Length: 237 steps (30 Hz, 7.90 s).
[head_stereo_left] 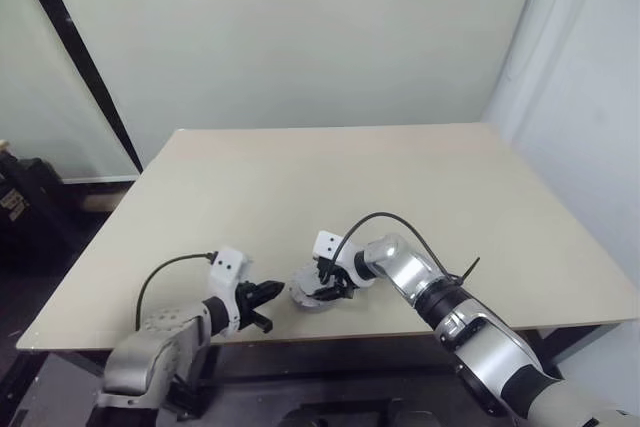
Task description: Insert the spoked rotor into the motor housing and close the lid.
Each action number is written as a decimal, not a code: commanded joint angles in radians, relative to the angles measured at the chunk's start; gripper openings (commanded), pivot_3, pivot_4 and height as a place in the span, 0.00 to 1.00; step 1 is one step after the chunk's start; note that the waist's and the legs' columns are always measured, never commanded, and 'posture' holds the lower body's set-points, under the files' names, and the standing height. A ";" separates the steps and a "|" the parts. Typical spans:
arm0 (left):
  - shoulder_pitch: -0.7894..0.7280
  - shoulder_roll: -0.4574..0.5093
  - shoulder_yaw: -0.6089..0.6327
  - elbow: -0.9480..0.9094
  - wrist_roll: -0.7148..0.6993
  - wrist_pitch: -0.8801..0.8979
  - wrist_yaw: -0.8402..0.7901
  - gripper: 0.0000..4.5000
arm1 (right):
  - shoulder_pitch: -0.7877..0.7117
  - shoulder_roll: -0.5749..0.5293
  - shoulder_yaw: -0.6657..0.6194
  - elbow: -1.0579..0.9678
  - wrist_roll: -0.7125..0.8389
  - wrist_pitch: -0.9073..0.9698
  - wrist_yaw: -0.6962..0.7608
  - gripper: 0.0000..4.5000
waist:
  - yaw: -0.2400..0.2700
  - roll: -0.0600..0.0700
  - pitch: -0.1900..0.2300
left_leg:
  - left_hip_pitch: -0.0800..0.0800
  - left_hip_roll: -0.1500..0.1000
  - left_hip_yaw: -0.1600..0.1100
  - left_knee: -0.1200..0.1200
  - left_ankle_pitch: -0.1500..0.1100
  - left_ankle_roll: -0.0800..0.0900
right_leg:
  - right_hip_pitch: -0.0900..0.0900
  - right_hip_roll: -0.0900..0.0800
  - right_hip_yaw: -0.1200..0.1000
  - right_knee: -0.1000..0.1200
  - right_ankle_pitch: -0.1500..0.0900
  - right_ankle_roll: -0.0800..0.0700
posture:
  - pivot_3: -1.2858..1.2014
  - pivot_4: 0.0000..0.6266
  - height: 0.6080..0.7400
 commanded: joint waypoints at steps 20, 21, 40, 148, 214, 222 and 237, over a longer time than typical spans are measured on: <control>-0.077 -0.088 -0.131 0.195 0.142 -0.109 -0.009 0.00 | 0.041 -0.038 -0.003 -0.069 0.016 0.112 0.043 0.99 | 0.005 0.007 -0.002 | 0.000 -0.002 -0.003 0.000 0.000 0.000 | 0.002 -0.002 -0.001 -0.001 -0.001 0.001 | 0.52 0.00 1.00; -0.077 -0.088 -0.131 0.195 0.143 -0.109 -0.009 0.00 | 0.042 -0.037 -0.011 -0.079 0.022 0.120 0.042 0.99 | 0.005 0.007 -0.002 | 0.000 -0.002 -0.003 0.000 0.000 0.000 | 0.002 -0.002 -0.001 -0.001 -0.001 0.001 | 0.52 0.00 1.00; -0.082 -0.095 -0.138 0.197 0.155 -0.112 -0.017 0.00 | -0.045 -0.027 -0.626 0.069 0.424 0.740 -0.264 0.99 | 0.006 0.008 -0.001 | -0.003 -0.002 -0.005 -0.006 0.001 0.001 | 0.002 -0.002 -0.004 -0.010 0.000 0.001 | 0.52 0.00 1.00; 0.021 -0.360 0.460 0.077 -0.738 0.265 0.382 0.59 | 0.128 0.226 -0.878 -0.065 0.941 0.916 -0.310 0.27 | -0.040 -0.001 0.002 | -0.019 -0.003 0.000 -0.014 0.002 0.006 | -0.015 0.001 0.001 -0.013 0.001 0.004 | 0.52 0.00 1.00; -0.105 -0.388 0.393 0.241 -0.694 0.021 0.322 0.45 | 0.244 0.205 -0.669 -0.228 0.827 0.502 -0.355 1.00 | -0.040 -0.002 0.001 | -0.019 -0.004 0.001 -0.007 0.002 0.006 | -0.013 0.006 0.006 -0.010 0.002 0.003 | 0.52 0.00 1.00; -0.158 -0.260 0.304 0.292 -0.329 -0.176 0.332 0.45 | 0.325 0.110 -0.316 -0.335 0.456 0.010 -0.273 1.00 | -0.039 -0.002 0.001 | -0.019 -0.001 0.000 -0.007 0.003 0.003 | -0.013 0.014 0.009 -0.010 0.003 0.001 | 0.52 0.00 1.00; -0.330 -0.226 0.328 0.619 -0.065 -0.418 0.353 0.45 | 0.363 0.055 -0.147 -0.320 0.247 -0.292 -0.263 1.00 | -0.012 -0.008 -0.002 | -0.019 -0.001 -0.003 -0.007 0.005 0.000 | -0.013 0.015 0.009 -0.009 0.005 -0.002 | 0.52 0.00 1.00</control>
